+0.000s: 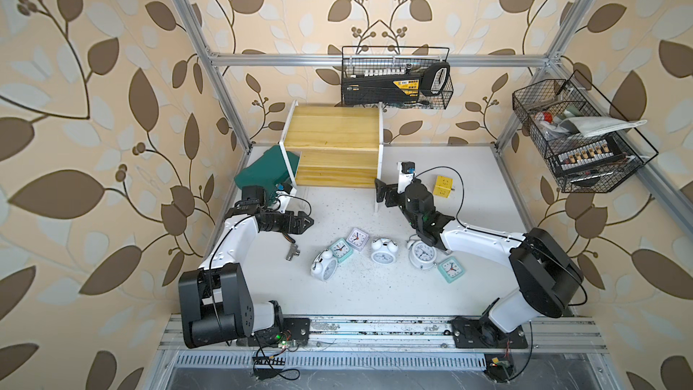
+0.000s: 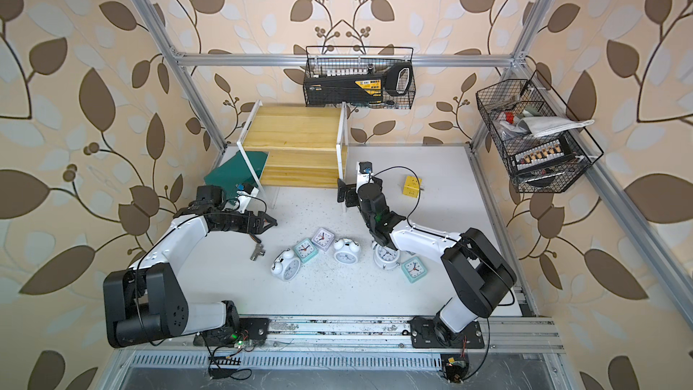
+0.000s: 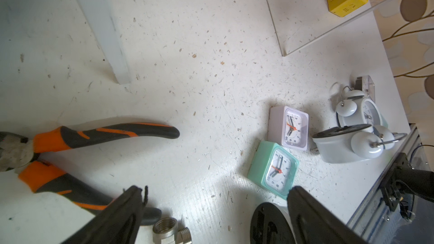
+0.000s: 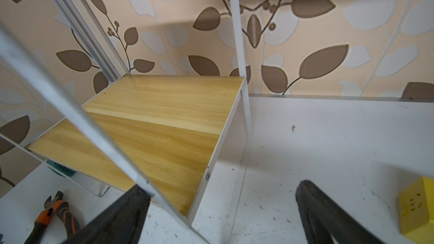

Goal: Place the alarm clocks on the shelf by style
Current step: Move the shelf to the center of the board.

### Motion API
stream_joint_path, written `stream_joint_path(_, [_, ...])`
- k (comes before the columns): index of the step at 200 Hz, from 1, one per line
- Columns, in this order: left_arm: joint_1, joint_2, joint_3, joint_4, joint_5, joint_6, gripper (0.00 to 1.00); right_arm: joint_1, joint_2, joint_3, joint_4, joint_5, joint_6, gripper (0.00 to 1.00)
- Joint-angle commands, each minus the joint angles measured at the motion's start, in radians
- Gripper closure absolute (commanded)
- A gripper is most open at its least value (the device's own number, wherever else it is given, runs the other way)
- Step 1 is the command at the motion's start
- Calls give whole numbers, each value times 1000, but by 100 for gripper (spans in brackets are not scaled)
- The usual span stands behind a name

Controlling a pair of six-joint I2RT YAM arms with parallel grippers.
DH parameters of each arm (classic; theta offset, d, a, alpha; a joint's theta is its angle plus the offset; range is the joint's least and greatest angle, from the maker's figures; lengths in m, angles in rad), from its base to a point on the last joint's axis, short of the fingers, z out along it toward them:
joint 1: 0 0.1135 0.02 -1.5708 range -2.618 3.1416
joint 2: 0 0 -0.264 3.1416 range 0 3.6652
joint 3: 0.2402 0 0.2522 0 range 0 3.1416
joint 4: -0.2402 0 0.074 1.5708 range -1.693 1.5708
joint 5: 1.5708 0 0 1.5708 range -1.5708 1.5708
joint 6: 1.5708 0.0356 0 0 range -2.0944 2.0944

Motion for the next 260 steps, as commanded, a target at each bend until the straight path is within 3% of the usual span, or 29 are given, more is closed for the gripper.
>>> stream_joint_path(1, [11,-30,43,-56,45,59,1,-6,-1,12,4,143,14,1])
stream_joint_path(84, [-25,-27,65,-169,36,174,1,-7,-24,9,-63,316,46,1])
stream_joint_path(148, [-87,-24,117,-309,-41,285,1,-10,-40,24,-132,322,83,1])
stream_joint_path(209, [-209,-23,201,-525,-145,344,1,-11,-88,36,-187,58,62,1])
stream_joint_path(260, [-377,-14,252,-619,-261,246,1,-3,-181,4,-261,13,71,1])
